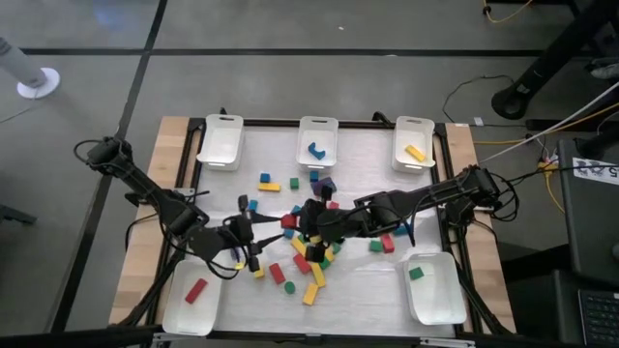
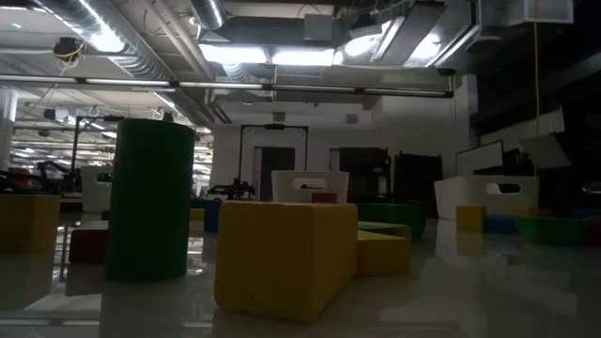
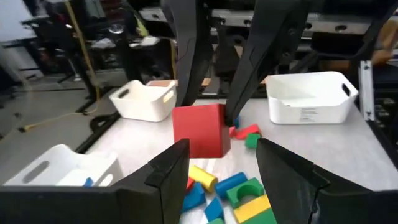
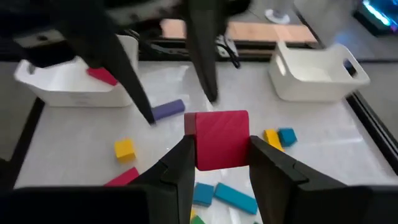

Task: Sort blocks
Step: Put the red block into the bottom left white bin

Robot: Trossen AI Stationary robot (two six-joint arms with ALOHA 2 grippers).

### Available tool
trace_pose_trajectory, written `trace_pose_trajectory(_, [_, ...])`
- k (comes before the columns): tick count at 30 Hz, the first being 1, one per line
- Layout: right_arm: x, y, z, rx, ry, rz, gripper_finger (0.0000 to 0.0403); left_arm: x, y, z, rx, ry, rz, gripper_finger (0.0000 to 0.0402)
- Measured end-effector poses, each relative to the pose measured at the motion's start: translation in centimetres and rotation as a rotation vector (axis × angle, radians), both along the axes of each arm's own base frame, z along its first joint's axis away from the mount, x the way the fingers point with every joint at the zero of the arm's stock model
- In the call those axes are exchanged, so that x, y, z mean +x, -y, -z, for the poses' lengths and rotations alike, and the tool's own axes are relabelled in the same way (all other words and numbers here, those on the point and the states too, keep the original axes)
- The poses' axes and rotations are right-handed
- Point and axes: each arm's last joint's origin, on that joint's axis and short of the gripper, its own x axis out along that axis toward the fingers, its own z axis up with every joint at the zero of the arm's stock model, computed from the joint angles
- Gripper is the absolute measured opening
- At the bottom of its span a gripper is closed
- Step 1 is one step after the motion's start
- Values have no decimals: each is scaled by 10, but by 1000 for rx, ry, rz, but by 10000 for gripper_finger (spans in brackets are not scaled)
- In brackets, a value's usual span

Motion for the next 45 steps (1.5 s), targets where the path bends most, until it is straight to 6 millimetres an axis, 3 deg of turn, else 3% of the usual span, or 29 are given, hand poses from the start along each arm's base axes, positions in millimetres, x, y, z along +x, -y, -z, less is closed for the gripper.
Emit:
trace_pose_trajectory(32, [-1, 0, 1, -35, -23, -33, 129, -4, 3, 6, 107, -78, 36, 176])
trace_pose_trajectory(45, [-1, 0, 2, -30, -25, -42, 129, 1, -7, 7, 52, -74, -14, 246])
